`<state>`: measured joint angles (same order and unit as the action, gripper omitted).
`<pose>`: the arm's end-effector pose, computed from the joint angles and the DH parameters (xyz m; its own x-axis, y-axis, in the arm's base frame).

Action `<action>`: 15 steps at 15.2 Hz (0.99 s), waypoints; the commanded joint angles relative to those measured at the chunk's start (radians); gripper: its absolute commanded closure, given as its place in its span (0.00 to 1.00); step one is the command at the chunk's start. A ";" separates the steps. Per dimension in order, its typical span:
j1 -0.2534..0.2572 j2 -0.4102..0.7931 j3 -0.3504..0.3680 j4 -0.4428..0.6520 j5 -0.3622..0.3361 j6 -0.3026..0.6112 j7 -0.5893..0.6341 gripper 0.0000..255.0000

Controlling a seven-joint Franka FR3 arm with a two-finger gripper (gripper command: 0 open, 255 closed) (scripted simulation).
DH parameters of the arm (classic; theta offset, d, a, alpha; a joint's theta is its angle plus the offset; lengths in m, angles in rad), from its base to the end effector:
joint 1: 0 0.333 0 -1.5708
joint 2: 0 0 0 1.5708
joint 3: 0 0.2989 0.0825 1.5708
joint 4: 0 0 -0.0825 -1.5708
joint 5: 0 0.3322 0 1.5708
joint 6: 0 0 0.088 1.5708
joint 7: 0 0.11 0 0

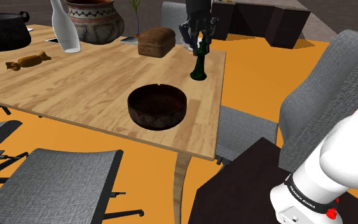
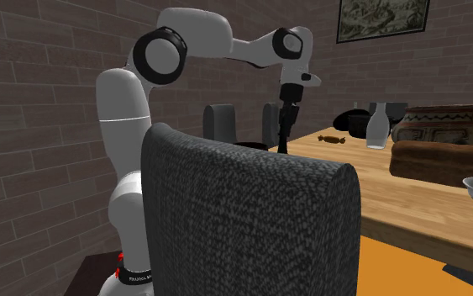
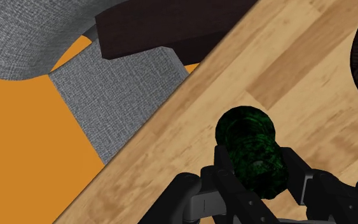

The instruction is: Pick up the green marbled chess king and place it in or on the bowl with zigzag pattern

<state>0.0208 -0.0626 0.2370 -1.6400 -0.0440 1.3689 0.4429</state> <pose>0.4454 0.1154 0.5903 0.9663 -0.1992 -0.1631 -0.1767 -0.9739 0.1423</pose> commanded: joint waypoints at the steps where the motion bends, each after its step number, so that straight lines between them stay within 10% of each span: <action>1: 0.000 0.008 0.000 0.035 -0.002 -0.028 -0.002 1.00; 15: 0.009 0.096 0.010 0.330 -0.024 -0.238 0.003 1.00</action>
<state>0.0292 0.0262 0.2466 -1.3298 -0.0658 1.1443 0.4468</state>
